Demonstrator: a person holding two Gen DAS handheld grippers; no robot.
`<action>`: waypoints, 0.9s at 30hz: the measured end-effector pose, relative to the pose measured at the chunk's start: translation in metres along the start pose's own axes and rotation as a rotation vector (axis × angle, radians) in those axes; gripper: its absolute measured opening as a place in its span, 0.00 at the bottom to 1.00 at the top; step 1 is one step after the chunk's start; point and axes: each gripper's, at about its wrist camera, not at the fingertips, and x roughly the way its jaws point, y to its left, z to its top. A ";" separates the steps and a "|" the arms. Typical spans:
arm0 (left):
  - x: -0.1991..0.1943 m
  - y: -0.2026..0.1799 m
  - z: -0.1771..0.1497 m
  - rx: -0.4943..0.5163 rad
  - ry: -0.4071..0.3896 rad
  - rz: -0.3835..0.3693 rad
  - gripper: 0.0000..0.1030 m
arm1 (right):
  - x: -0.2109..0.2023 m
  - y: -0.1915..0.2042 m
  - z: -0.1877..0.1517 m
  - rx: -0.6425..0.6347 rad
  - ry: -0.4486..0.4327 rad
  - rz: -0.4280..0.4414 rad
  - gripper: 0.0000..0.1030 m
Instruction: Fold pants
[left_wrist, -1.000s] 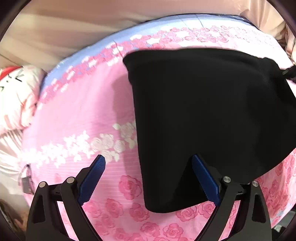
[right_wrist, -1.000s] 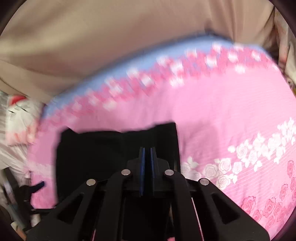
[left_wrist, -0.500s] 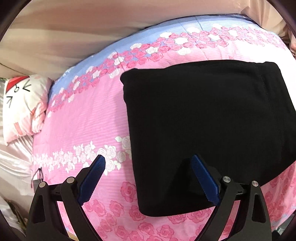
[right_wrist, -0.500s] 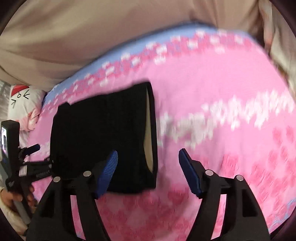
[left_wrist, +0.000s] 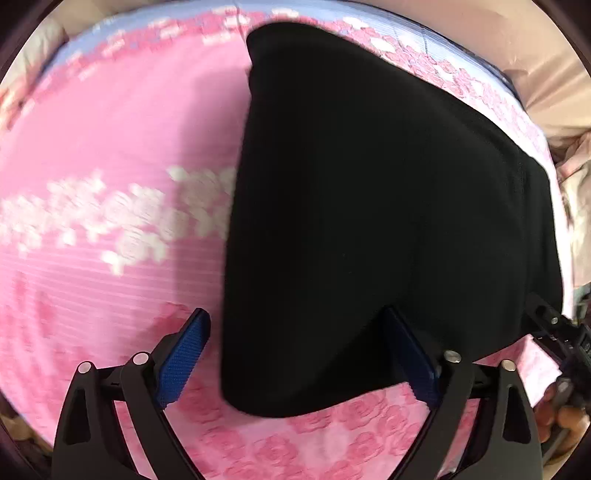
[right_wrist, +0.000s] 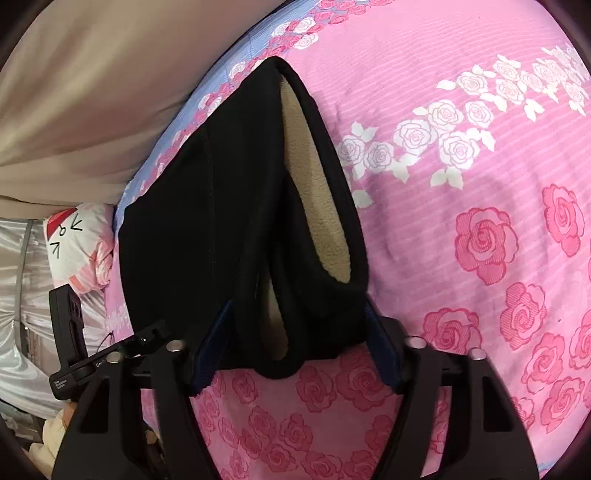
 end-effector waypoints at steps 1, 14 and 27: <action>0.000 -0.001 0.000 0.001 -0.002 -0.014 0.73 | 0.001 0.001 0.001 0.020 0.015 0.017 0.38; -0.076 -0.010 -0.064 0.212 0.094 -0.126 0.25 | -0.061 -0.002 -0.060 -0.045 0.159 -0.011 0.34; -0.143 -0.043 -0.039 0.316 -0.236 0.100 0.60 | -0.093 0.081 -0.019 -0.423 -0.040 -0.110 0.14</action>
